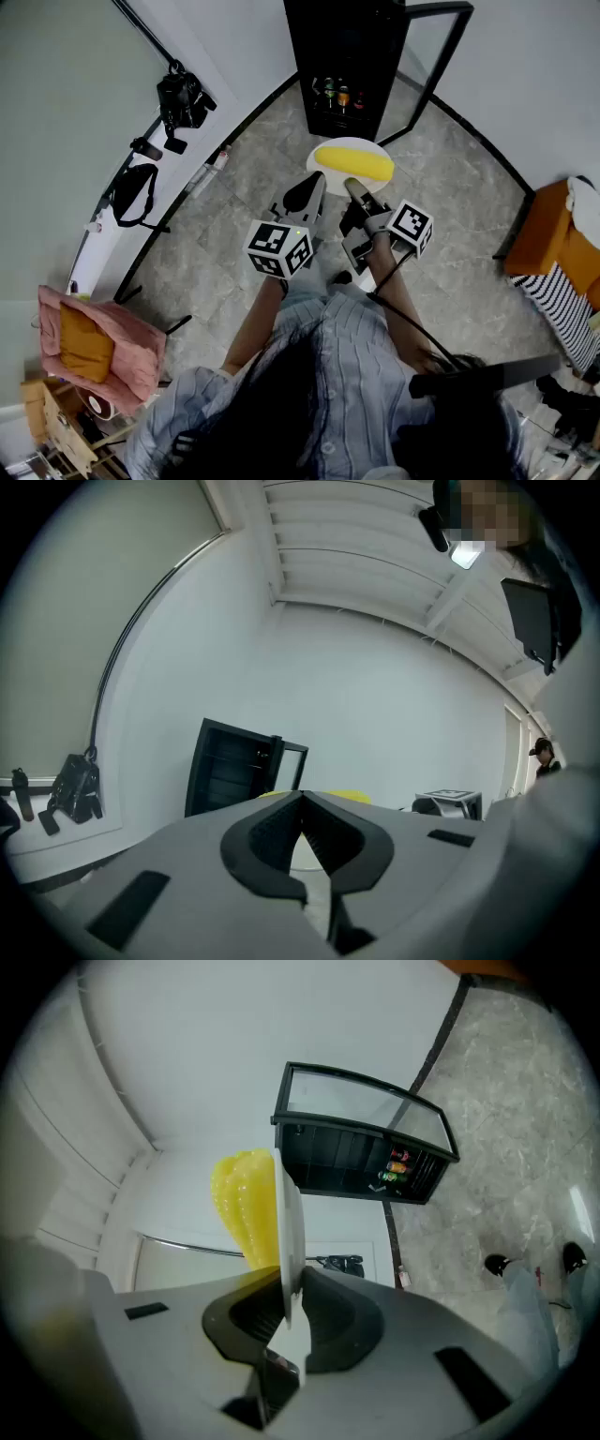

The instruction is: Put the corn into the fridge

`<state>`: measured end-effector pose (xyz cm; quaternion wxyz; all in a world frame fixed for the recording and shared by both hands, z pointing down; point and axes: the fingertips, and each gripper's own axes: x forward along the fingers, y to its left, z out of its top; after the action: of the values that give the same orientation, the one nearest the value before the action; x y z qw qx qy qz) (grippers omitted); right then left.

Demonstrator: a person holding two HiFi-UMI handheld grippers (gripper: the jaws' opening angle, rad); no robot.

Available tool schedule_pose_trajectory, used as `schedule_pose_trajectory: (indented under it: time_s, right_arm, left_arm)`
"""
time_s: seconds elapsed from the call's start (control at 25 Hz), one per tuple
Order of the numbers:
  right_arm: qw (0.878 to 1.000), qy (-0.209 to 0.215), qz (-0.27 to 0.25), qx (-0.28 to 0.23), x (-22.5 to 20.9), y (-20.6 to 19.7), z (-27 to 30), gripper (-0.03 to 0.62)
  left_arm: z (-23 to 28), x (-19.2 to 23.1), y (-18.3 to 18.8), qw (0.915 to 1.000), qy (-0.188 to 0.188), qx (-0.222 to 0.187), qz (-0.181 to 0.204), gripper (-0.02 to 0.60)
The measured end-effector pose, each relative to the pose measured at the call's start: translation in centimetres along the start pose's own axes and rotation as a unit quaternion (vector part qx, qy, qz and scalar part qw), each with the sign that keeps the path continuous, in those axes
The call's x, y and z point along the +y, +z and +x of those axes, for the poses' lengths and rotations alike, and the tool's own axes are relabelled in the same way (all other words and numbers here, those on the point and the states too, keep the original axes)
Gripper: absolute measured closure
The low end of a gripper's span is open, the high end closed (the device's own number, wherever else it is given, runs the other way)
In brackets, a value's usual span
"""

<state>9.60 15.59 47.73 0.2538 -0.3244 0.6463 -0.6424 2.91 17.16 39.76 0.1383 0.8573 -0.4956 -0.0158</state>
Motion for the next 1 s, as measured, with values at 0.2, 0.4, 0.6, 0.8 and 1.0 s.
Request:
schedule_pose_trajectory:
  time_s: [0.2, 0.4, 0.6, 0.8, 1.0]
  right_arm:
    - [1.0, -0.002, 0.017, -0.007, -0.4, 1.0, 0.2, 0.549]
    - [1.0, -0.009, 0.012, -0.009, -0.9, 1.8, 0.2, 0.548]
    - [1.0, -0.01, 0.012, -0.008, -0.9, 2.4, 0.7, 0.549]
    - [1.0, -0.012, 0.017, -0.009, -1.1, 3.1, 1.8, 0.549]
    - [1.0, -0.006, 0.007, -0.007, -0.7, 4.4, 3.5, 0.549]
  left_arm:
    - [0.9, -0.2, 0.1, 1.0, -0.004, 0.002, 0.002, 0.575]
    - [1.5, -0.1, -0.1, 1.0, -0.005, 0.005, 0.001, 0.575]
    - [2.4, 0.1, -0.2, 1.0, -0.006, 0.008, 0.001, 0.575]
    - [3.4, 1.0, -0.1, 0.9999, -0.008, 0.01, 0.001, 0.575]
    - [5.0, 2.3, 0.5, 0.9999, -0.007, 0.012, -0.002, 0.575]
